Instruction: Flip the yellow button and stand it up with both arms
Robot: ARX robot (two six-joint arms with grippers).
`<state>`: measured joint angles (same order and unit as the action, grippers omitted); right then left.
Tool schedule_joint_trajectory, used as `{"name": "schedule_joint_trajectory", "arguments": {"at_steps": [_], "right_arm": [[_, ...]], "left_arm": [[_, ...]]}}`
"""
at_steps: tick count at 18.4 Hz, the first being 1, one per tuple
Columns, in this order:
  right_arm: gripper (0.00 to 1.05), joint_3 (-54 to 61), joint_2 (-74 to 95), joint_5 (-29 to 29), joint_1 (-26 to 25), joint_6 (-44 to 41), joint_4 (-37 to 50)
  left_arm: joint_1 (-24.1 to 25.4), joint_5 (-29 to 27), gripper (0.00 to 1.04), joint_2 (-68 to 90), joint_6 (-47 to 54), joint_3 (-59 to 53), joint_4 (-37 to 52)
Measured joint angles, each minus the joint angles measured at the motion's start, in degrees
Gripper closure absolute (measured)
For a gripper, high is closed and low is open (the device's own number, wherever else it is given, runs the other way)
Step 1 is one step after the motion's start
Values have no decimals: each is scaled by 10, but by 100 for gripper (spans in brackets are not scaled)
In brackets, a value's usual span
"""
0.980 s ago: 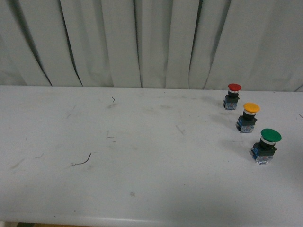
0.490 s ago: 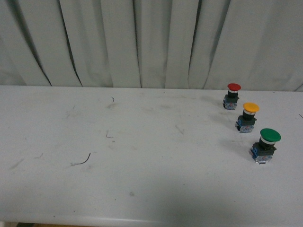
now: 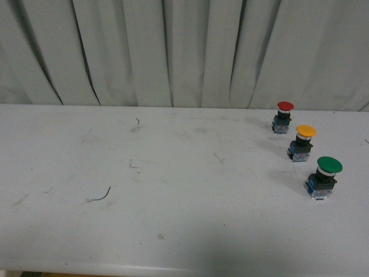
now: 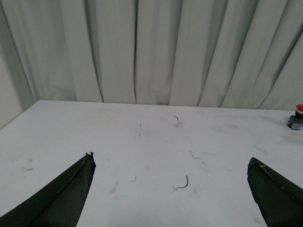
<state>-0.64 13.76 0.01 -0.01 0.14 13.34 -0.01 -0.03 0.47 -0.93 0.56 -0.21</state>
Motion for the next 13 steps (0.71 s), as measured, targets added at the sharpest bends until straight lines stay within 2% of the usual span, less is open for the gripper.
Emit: {"name": "schedule_joint_trajectory", "arguments": {"at_steps": [4, 5, 13], "right_arm": [[103, 0, -43, 0, 0, 0, -42], [103, 0, -104, -1, 0, 0, -131], [103, 0, -136, 0, 0, 0, -135]], "left_arm": [[0, 0, 7, 0, 0, 0, 0], [0, 0, 7, 0, 0, 0, 0], [0, 0, 7, 0, 0, 0, 0]]}}
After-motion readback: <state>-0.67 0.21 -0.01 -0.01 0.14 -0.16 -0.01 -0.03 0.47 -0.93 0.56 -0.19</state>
